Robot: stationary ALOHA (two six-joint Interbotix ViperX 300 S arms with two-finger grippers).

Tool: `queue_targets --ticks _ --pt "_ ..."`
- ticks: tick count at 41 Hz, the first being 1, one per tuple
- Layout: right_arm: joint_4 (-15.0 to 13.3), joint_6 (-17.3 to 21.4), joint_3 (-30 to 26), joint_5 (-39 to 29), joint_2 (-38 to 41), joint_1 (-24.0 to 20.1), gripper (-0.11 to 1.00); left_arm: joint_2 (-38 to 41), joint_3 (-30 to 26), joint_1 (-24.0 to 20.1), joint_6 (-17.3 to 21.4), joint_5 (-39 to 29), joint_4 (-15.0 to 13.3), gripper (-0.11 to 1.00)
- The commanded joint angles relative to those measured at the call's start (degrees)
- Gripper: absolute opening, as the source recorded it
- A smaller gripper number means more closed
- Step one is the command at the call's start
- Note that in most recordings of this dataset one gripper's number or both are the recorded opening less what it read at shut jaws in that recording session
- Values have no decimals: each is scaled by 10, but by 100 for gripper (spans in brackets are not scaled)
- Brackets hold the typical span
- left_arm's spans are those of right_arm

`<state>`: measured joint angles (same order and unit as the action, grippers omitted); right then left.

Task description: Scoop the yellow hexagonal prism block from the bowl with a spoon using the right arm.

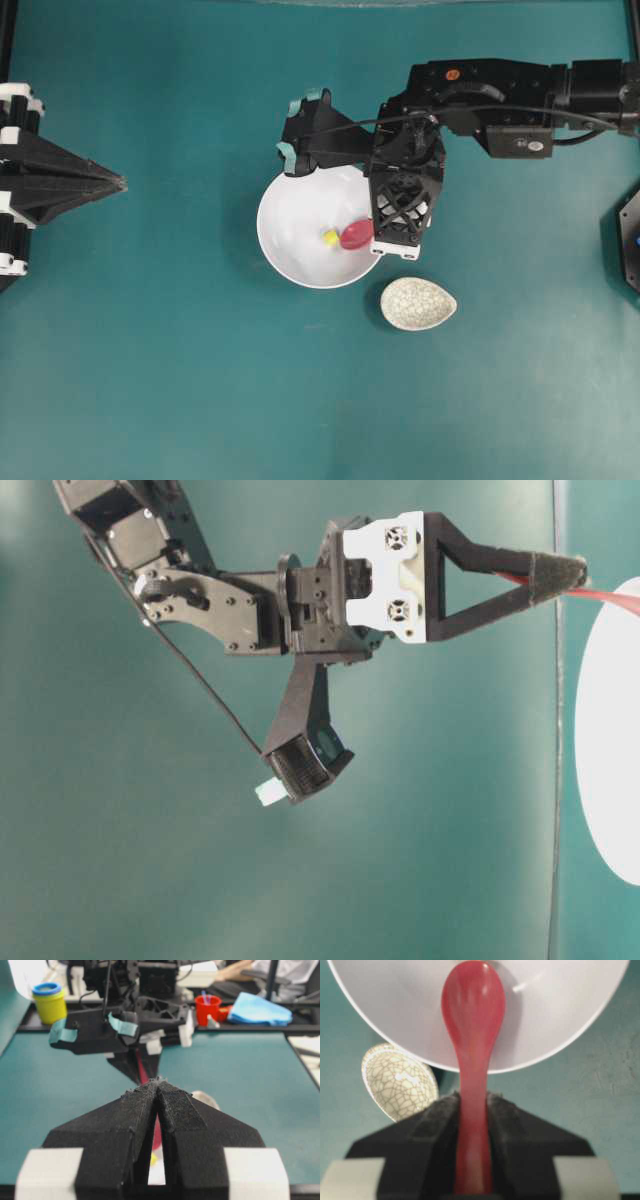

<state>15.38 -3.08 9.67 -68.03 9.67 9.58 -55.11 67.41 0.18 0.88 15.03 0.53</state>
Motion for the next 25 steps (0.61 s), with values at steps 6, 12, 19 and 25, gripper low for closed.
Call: queue_targets --ticks 6,12,19,25 --pt "0 -2 -16 2 -7 -2 21 4 -18 1 0 7 1 3" --pt "0 -2 -16 11 -4 -3 21 5 -17 1 0 7 1 3" --pt "0 -2 -21 25 5 -5 21 5 -18 1 1 7 1 3" --pt "0 -1 -29 41 14 -5 21 5 -17 1 1 7 1 3"
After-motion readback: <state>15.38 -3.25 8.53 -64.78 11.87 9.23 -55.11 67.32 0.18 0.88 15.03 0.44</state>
